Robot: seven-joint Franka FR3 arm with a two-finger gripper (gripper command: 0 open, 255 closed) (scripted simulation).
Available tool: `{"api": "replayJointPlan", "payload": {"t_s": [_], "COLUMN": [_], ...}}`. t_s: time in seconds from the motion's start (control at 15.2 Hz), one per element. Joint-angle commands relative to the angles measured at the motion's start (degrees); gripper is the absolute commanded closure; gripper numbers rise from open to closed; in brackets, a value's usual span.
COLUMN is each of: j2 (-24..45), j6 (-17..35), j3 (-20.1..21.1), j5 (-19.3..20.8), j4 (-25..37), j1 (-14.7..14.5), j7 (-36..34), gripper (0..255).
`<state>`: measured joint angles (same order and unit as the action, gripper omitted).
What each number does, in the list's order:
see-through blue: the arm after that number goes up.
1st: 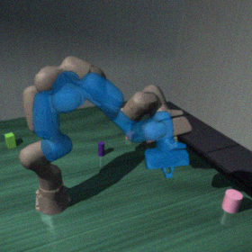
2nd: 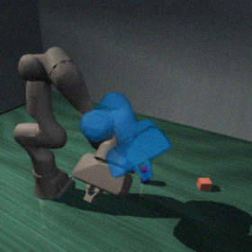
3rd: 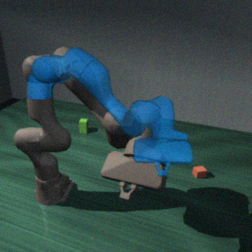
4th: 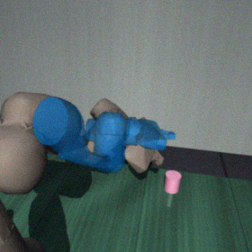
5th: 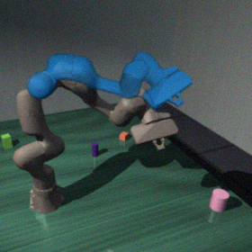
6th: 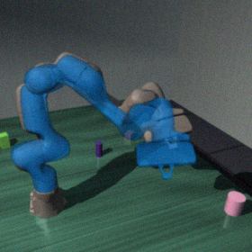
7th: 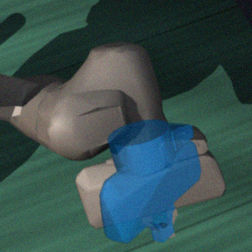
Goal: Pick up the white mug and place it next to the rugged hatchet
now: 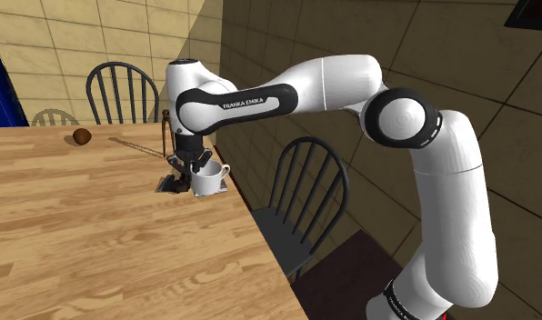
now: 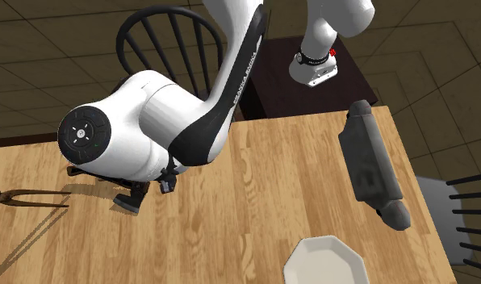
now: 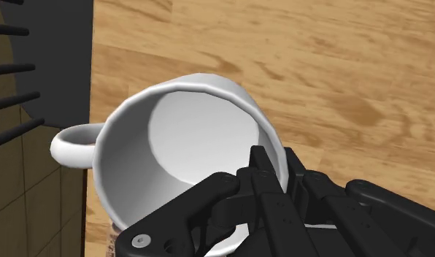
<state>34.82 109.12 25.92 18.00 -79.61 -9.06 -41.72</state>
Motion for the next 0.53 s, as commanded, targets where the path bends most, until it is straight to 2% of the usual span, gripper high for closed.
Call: {"api": "replayJointPlan", "payload": {"t_s": [0.0, 0.46], "j2": [1.15, 2.98], "j6": [0.43, 4.65], "j3": [-0.34, -0.93], "j5": [0.35, 1.29], "j4": [0.74, -1.81], "j1": [0.09, 0.06], "j7": [0.45, -0.31], "gripper": [255, 255]}}
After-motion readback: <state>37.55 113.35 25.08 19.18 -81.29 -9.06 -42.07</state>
